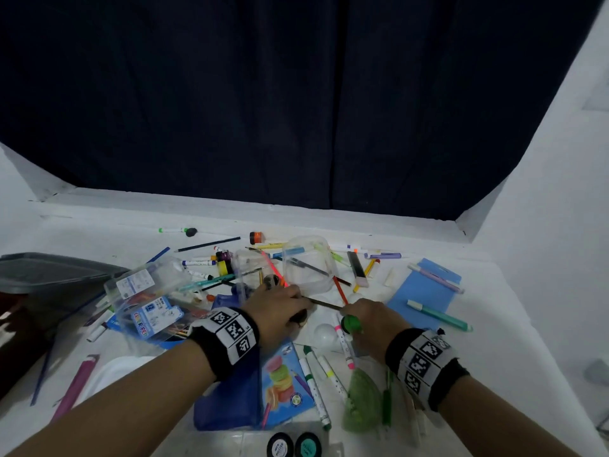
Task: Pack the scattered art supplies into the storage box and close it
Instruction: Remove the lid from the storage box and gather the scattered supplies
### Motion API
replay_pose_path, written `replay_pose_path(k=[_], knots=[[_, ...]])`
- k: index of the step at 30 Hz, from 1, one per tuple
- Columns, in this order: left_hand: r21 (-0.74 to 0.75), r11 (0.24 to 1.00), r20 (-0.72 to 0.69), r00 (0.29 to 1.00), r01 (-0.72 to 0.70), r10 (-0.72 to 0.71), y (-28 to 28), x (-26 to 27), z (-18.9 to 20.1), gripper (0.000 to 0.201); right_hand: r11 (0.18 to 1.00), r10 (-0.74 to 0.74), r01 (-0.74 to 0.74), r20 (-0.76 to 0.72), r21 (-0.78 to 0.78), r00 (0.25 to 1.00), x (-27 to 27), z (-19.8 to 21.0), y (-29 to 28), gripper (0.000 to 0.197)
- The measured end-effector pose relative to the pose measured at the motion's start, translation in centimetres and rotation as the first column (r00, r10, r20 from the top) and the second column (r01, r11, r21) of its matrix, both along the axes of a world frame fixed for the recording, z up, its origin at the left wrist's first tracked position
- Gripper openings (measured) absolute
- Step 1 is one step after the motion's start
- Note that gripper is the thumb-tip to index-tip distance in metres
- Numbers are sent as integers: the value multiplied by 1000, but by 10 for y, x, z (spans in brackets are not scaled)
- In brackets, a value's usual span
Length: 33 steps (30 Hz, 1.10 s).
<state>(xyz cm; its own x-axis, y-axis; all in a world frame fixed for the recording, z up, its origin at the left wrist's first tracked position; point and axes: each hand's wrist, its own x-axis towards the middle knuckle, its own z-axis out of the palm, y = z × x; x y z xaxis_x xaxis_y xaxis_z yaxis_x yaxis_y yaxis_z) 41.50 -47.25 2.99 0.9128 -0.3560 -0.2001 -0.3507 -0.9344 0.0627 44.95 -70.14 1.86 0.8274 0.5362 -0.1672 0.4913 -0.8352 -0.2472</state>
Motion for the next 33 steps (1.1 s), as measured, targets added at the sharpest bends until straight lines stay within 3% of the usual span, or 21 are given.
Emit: replay_pose_path(k=[3, 9, 13, 16, 21, 27, 30, 33], knots=[[17, 1000, 38, 999, 13, -14, -5, 5, -9, 45, 998, 25, -22, 37, -56, 999, 4, -5, 4, 18], [-65, 998, 74, 997, 5, 0, -3, 7, -22, 37, 999, 3, -1, 47, -53, 999, -1, -7, 2, 37], [-146, 989, 61, 998, -8, 17, 4, 2, -19, 39, 997, -60, 59, 11, 55, 998, -8, -2, -3, 34], [-326, 944, 34, 998, -43, 57, 14, -11, -7, 37, 968, -109, 105, 8, 227, 994, -18, 8, -4, 19], [-604, 795, 115, 982, -48, 147, 30, -59, 25, 30, 773, -184, 178, -53, 608, 982, -49, 32, 2, 18], [-799, 594, 89, 958, -95, 273, 38, -128, 55, 28, 436, -45, 360, -379, 825, 924, -103, 53, 18, 24], [-853, 504, 42, 945, -136, 325, 46, -161, 57, 29, 365, 65, 427, -480, 827, 875, -129, 53, 27, 26], [-868, 467, 4, 939, -168, 345, 52, -194, 48, 28, 404, 97, 395, -468, 825, 878, -156, 46, 36, 19]])
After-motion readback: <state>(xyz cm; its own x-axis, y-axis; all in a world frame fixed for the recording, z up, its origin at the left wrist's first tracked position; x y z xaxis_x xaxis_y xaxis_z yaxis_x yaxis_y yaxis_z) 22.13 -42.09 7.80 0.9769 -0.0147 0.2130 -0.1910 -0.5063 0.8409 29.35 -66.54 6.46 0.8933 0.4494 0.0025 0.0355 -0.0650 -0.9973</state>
